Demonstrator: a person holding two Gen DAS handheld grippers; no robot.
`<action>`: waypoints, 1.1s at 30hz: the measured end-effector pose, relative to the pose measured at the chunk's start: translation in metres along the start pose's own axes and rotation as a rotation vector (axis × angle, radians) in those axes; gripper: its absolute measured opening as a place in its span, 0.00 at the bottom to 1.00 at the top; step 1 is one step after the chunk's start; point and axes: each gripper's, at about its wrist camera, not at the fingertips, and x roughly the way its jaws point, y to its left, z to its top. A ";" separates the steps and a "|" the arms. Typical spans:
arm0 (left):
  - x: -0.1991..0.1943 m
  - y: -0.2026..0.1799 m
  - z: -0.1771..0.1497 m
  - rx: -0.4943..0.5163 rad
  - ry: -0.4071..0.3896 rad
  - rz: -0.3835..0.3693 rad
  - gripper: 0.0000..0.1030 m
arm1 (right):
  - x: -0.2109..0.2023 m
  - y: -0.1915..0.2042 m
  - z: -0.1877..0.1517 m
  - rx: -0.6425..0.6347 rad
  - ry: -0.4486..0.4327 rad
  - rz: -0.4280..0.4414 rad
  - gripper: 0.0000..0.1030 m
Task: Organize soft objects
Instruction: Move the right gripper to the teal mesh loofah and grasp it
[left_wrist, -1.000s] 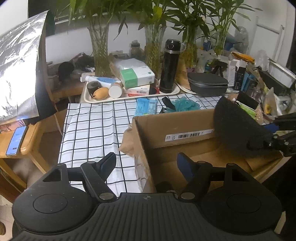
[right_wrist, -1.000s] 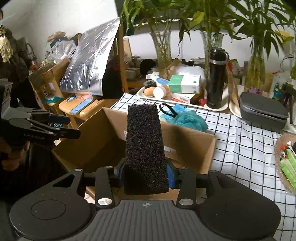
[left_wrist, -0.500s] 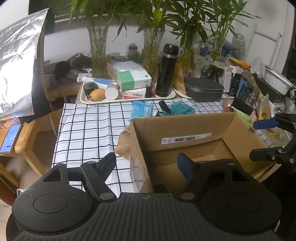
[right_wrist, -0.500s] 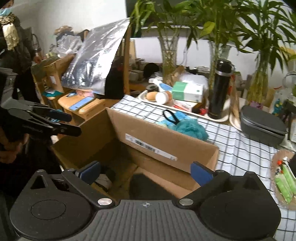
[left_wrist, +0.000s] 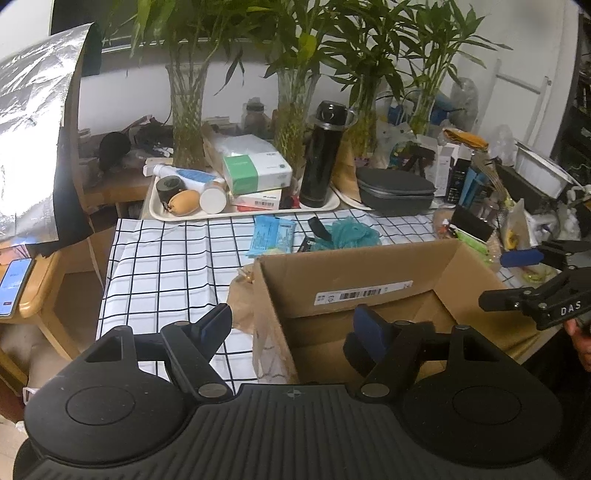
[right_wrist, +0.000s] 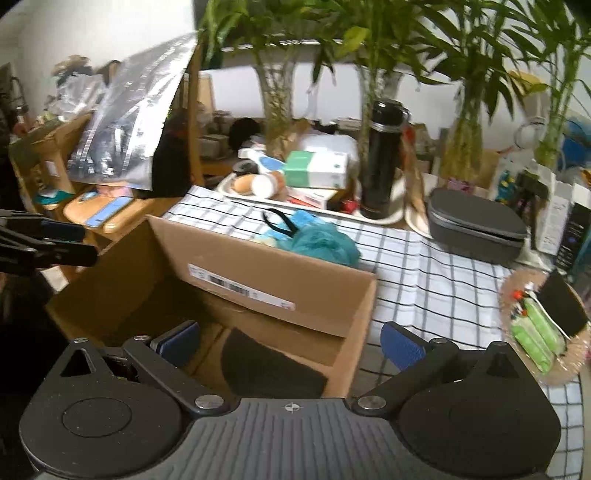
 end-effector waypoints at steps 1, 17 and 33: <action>0.001 0.002 0.001 -0.003 0.003 0.003 0.70 | 0.001 -0.001 0.000 0.006 0.003 -0.012 1.00; 0.027 0.022 0.024 -0.057 -0.016 -0.042 0.70 | -0.001 -0.037 -0.005 0.169 0.015 -0.145 1.00; 0.080 0.055 0.038 -0.125 -0.056 -0.126 0.70 | 0.020 -0.053 0.016 0.178 0.016 -0.074 1.00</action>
